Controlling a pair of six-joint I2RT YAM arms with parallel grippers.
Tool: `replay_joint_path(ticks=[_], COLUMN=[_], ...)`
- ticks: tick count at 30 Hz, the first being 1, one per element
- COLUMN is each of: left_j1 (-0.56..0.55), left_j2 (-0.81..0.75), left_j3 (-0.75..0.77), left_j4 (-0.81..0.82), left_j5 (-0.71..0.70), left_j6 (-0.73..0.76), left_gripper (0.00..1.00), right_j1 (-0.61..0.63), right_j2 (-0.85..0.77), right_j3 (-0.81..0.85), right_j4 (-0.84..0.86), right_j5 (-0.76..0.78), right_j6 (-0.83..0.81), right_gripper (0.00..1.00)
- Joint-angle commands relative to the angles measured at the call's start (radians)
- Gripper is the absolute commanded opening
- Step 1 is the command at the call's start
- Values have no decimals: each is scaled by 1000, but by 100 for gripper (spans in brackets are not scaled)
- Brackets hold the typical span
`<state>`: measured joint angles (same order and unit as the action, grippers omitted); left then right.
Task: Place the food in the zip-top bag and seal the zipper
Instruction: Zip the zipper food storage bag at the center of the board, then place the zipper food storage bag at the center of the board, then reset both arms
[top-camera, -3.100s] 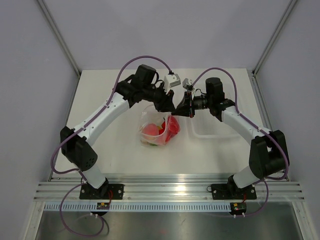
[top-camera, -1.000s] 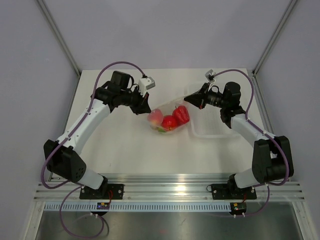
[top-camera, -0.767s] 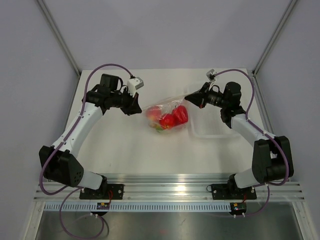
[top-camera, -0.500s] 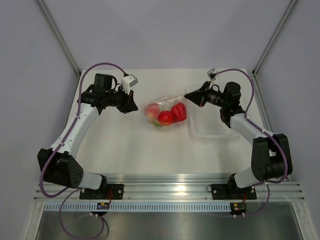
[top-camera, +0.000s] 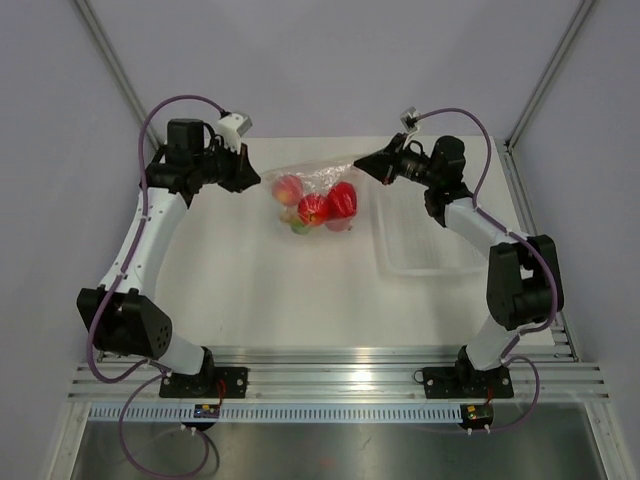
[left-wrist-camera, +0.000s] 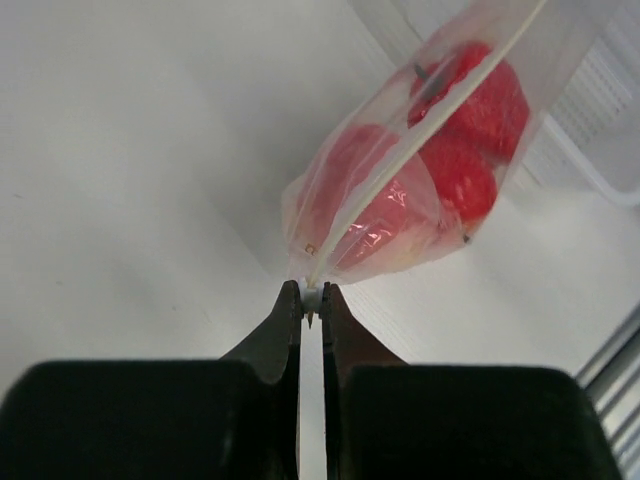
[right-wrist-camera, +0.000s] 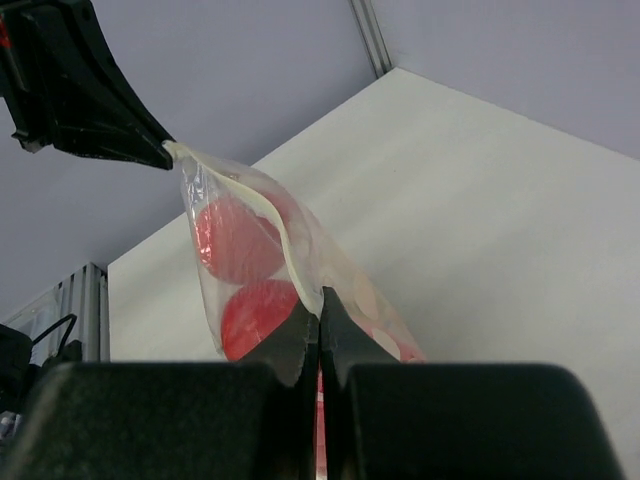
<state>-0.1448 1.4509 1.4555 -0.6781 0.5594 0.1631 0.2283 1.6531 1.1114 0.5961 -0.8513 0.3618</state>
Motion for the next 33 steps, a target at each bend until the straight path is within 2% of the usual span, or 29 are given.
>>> replay_joint_path(ticks=[1, 5, 7, 8, 10, 11, 12, 13, 14, 15, 17, 18, 20, 22, 23, 27, 28, 30, 33], left_j1=[68, 140, 145, 168, 174, 175, 175, 177, 175, 177, 177, 177, 177, 175, 175, 160, 154, 152, 85], left_j2=[77, 117, 111, 105, 76, 59, 45, 28, -10, -29, -78, -95, -112, -115, -118, -179, -187, -213, -268], left_j3=[167, 255, 240, 227, 153, 117, 83, 25, 2, -12, -33, -37, -18, -4, -13, -145, -167, -234, -311], left_j4=[98, 144, 155, 157, 161, 170, 179, 190, 207, 209, 207, 204, 160, 91, 80, 110, 117, 130, 161], left_j5=[-20, 62, 66, 73, 99, 102, 109, 111, 105, 102, 86, 64, -28, -50, -65, -48, -61, -70, -95], left_j6=[-42, -109, -129, -140, -149, -158, -186, -198, -224, -237, -263, -273, -312, -332, -341, -341, -356, -381, -398], left_gripper=[0, 0, 0, 8, 40, 51, 58, 64, 68, 74, 79, 92, 94, 95, 96, 99, 99, 99, 99], right_j1=[5, 20, 38, 61, 97, 114, 146, 157, 167, 180, 183, 190, 210, 255, 266, 284, 284, 286, 284], right_j2=[100, 218, 247, 251, 238, 225, 187, 165, 142, 99, 53, 3, -86, -143, -166, -251, -268, -301, -323], right_j3=[180, 326, 337, 329, 262, 227, 153, 122, 93, 43, 13, -4, -8, -7, 4, 80, 82, 93, 116], right_j4=[128, 176, 180, 180, 180, 168, 110, 63, -29, -62, -164, -200, -351, -442, -546, -752, -771, -847, -965], right_j5=[18, -93, -138, -208, -262, -272, -255, -229, -166, -135, -83, -62, 46, 163, 251, 458, 607, 775, 819], right_j6=[34, 114, 115, 115, 103, 54, 16, -30, -112, -142, -191, -202, -277, -317, -325, -230, -198, -30, -49], right_gripper=[0, 0, 7, 12, 30, 39, 62, 80, 87, 99, 100, 99, 99, 100, 99, 100, 100, 99, 100])
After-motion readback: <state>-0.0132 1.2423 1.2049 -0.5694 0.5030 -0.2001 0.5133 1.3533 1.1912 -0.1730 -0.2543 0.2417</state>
